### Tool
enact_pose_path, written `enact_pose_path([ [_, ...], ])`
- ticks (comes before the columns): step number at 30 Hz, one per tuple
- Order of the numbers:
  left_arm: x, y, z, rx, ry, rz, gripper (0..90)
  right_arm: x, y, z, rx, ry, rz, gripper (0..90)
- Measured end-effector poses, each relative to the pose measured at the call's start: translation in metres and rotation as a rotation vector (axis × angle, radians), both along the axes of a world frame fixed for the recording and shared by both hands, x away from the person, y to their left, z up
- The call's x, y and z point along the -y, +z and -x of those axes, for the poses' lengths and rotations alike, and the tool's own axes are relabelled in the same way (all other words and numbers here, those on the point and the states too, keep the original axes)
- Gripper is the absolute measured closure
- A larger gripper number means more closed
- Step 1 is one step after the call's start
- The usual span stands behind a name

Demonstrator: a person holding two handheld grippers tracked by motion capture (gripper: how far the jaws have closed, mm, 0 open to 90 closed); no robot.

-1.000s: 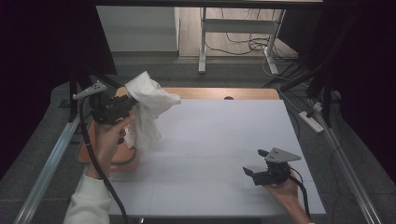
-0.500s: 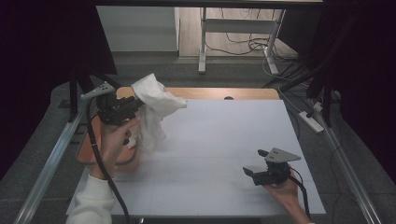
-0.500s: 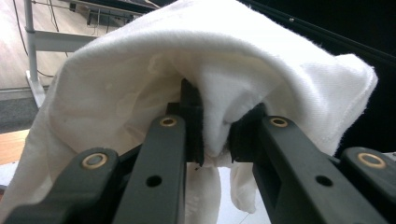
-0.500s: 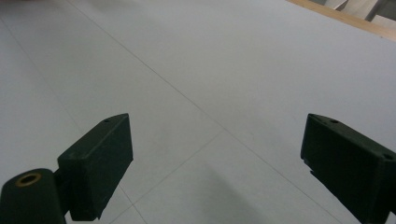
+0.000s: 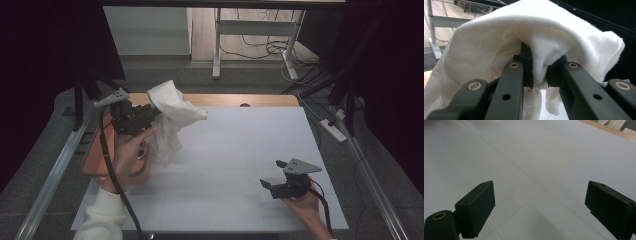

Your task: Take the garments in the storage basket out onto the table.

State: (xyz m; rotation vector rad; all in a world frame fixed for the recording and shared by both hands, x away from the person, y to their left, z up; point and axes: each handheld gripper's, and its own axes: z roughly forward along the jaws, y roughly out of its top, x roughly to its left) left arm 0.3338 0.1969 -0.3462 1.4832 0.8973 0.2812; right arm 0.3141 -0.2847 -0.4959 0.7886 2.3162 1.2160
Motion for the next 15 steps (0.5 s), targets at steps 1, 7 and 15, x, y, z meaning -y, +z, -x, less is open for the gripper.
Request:
enact_pose_path([
  [1, 0.001, 0.001, 0.001, 0.006, -0.007, 0.0, 77.9, 0.0, 0.0, 0.0, 0.0, 0.0, 0.0, 9.4],
  [7, 0.012, 0.007, 0.007, 0.028, -0.05, 0.016, 77.9, 0.0, 0.0, 0.0, -0.002, 0.002, 0.004, 9.4],
  [15, 0.025, 0.006, 0.006, 0.022, -0.083, 0.024, 77.8, 0.0, 0.0, 0.0, -0.004, 0.001, 0.007, 9.4],
])
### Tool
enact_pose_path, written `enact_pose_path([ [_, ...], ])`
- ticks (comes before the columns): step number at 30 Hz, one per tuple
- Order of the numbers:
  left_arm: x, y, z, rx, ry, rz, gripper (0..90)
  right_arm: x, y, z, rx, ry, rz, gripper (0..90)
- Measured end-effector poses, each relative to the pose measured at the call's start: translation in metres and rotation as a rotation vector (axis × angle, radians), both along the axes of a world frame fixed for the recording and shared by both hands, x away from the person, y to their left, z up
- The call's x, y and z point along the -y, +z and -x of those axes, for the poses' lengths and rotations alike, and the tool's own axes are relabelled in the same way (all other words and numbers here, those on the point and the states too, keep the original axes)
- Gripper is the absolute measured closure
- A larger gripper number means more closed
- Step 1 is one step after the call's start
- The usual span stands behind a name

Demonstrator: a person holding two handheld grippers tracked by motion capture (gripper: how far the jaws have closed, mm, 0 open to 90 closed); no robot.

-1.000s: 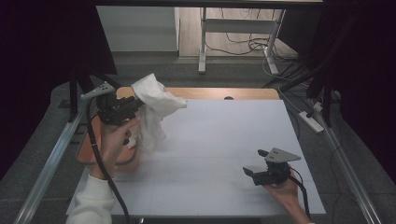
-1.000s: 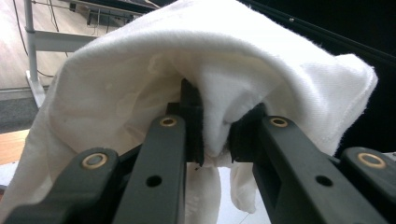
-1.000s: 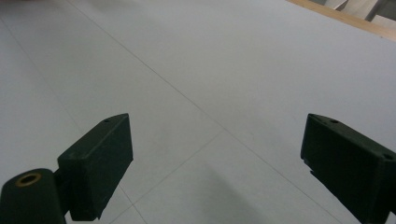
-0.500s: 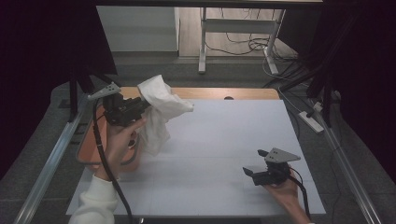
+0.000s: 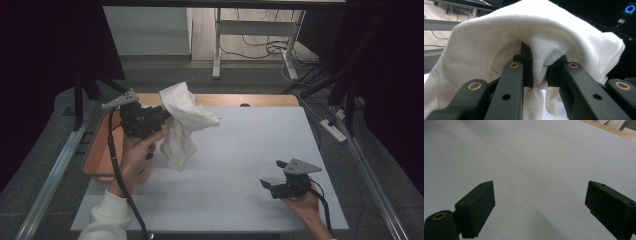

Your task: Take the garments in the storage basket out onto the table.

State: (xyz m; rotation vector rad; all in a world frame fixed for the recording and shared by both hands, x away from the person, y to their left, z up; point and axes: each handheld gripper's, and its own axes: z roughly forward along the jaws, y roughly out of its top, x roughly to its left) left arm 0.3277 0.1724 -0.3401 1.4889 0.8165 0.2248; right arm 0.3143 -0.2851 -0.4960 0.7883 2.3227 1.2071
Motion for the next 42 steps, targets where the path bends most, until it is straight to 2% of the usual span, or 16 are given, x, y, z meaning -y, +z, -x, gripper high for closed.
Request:
enact_pose_path([
  [9, 0.017, 0.0, -0.001, -0.001, -0.037, 0.005, 77.9, 0.0, 0.0, 0.0, -0.001, -0.001, 0.002, 9.4],
  [21, 0.048, 0.0, 0.0, 0.006, -0.113, -0.003, 77.8, -0.001, -0.001, 0.0, -0.004, 0.0, -0.002, 9.4],
  [27, 0.056, -0.002, 0.0, -0.001, -0.134, 0.001, 77.9, 0.0, 0.0, 0.0, -0.002, -0.002, -0.005, 9.4],
  [35, 0.077, -0.004, 0.002, 0.003, -0.183, -0.009, 77.9, 0.0, 0.0, 0.0, -0.002, -0.003, -0.004, 9.4],
  [42, 0.088, -0.008, 0.002, -0.016, -0.205, -0.04, 77.8, 0.0, -0.001, 0.0, -0.006, 0.001, -0.006, 9.4],
])
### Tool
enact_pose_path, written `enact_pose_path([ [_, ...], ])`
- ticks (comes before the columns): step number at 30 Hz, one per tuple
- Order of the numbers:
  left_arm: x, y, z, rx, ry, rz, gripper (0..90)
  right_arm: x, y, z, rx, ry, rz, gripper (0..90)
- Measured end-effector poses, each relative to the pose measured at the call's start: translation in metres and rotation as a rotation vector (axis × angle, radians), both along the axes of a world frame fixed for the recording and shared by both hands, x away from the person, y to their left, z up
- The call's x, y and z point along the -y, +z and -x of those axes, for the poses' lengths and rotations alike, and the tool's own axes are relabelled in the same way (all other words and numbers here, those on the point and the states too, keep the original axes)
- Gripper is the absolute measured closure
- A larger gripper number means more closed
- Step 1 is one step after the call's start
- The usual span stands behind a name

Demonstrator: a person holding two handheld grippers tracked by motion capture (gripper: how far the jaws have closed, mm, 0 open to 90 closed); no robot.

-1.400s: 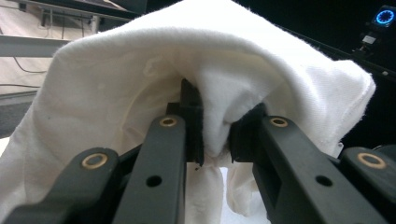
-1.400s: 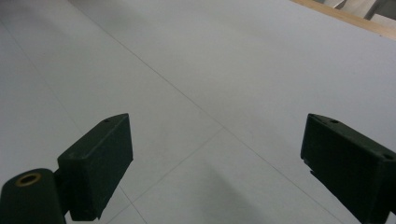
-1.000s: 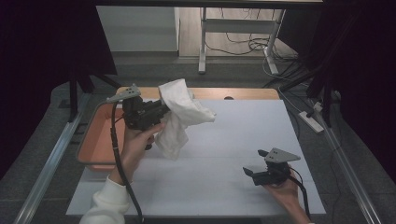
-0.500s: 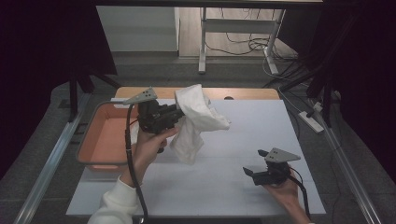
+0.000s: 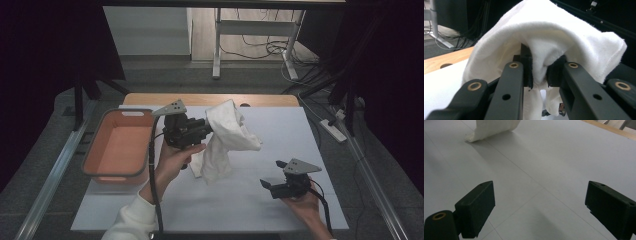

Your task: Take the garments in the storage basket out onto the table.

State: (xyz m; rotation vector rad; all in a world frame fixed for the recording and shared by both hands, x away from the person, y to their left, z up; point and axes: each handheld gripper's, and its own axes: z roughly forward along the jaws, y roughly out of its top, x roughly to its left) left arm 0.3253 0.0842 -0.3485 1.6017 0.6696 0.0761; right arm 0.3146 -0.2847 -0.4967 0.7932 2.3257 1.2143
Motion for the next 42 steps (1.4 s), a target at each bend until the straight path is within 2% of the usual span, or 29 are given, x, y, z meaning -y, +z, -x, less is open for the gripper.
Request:
enact_pose_path([
  [6, 0.005, -0.01, -0.006, -0.035, -0.002, -0.024, 77.8, 0.0, 0.0, 0.0, 0.002, -0.001, -0.002, 9.4],
  [9, 0.009, -0.017, -0.01, -0.05, 0.01, -0.061, 77.8, 0.0, 0.0, 0.0, 0.003, -0.002, 0.002, 9.4],
  [18, 0.019, -0.048, -0.031, -0.135, 0.023, -0.132, 77.3, 0.0, -0.001, 0.0, 0.003, -0.001, 0.003, 9.4],
  [25, 0.03, -0.068, -0.039, -0.177, 0.024, -0.195, 76.5, 0.0, 0.0, 0.0, 0.005, -0.001, 0.006, 9.4],
  [31, 0.035, -0.079, -0.044, -0.205, 0.021, -0.216, 76.0, 0.0, 0.0, 0.0, 0.003, -0.002, 0.008, 9.4],
  [42, 0.035, -0.085, -0.048, -0.224, 0.022, -0.223, 74.3, 0.0, -0.001, 0.0, 0.001, 0.0, 0.007, 9.4],
])
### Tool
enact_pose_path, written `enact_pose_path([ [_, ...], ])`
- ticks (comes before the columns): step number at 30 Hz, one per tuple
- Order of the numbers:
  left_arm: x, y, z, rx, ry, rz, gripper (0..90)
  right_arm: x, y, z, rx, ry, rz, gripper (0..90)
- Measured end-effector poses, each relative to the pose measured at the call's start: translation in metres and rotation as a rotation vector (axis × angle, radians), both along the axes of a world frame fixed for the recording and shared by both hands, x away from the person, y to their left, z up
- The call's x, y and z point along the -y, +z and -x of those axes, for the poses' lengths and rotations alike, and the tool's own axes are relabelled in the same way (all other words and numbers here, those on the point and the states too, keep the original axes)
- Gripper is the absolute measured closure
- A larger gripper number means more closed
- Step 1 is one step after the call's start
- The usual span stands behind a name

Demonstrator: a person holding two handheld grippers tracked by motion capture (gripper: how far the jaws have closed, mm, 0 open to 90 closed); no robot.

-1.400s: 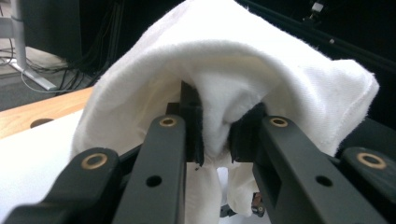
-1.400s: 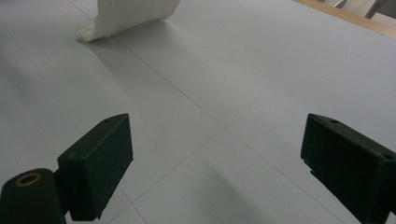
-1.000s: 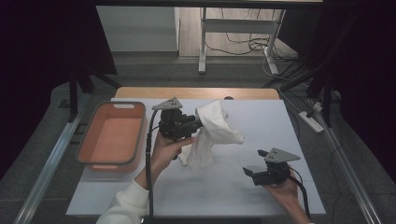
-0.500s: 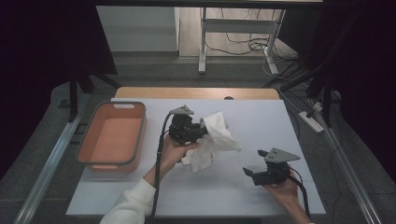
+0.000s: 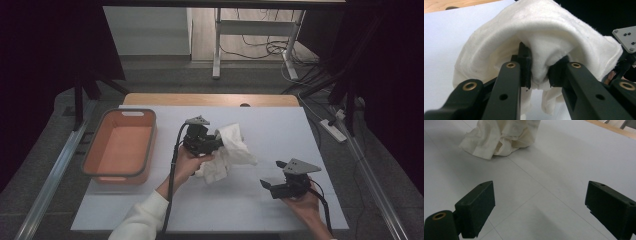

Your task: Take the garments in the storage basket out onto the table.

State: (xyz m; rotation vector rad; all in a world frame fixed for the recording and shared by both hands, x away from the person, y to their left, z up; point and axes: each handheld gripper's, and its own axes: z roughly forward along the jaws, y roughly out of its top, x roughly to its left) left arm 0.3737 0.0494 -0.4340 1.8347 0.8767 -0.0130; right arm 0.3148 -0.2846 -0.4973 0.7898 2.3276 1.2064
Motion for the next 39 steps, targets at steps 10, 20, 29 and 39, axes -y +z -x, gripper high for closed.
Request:
enact_pose_path([
  [10, 0.003, -0.005, -0.003, -0.005, -0.008, -0.025, 57.4, 0.0, 0.0, 0.0, 0.0, 0.001, 0.0, 9.4],
  [20, 0.0, -0.005, -0.004, -0.006, 0.027, -0.049, 18.2, 0.001, 0.0, -0.001, -0.001, -0.001, -0.001, 9.4],
  [29, 0.001, -0.003, -0.001, 0.019, 0.017, -0.081, 16.7, 0.004, 0.001, 0.004, -0.004, -0.009, -0.013, 9.4],
  [39, -0.012, 0.002, 0.015, 0.07, 0.032, -0.12, 17.3, 0.005, 0.002, 0.005, -0.005, -0.016, -0.027, 9.4],
])
